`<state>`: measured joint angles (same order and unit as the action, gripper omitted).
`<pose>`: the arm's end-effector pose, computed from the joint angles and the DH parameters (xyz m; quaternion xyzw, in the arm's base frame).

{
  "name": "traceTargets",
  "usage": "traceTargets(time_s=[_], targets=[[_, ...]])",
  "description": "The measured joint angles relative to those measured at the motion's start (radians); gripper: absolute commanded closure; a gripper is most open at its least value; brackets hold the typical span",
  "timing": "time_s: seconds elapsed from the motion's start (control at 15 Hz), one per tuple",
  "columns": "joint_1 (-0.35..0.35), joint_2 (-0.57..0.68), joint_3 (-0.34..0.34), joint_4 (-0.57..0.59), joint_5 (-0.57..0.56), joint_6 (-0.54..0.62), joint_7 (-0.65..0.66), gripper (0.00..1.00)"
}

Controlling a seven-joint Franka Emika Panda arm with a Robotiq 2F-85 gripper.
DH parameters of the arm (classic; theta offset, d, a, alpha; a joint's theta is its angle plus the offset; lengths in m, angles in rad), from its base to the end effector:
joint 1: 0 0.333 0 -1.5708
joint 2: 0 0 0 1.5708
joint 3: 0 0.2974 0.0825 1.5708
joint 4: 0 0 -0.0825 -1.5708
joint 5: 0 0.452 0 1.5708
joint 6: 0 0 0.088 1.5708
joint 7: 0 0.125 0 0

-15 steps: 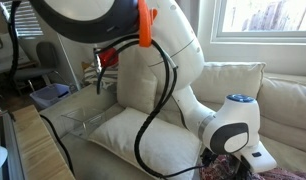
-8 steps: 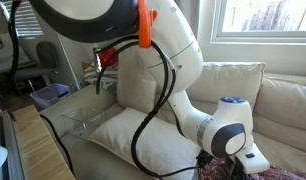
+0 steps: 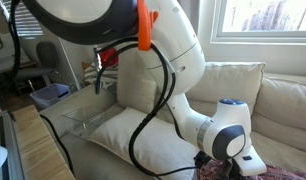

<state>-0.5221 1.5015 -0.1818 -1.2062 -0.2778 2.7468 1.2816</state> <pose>0.5207 -0.4151 -0.2179 0.7044 -0.6947 0.0608 0.1322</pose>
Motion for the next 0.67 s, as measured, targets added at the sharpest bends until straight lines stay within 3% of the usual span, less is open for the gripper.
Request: traceTargets(time_s=[0.13, 0.67], targets=[[-0.014, -0.004, 0.012, 0.003, -0.007, 0.0, 0.001, 0.6], [-0.036, -0.02, -0.026, 0.032, -0.061, 0.001, 0.063, 0.01]])
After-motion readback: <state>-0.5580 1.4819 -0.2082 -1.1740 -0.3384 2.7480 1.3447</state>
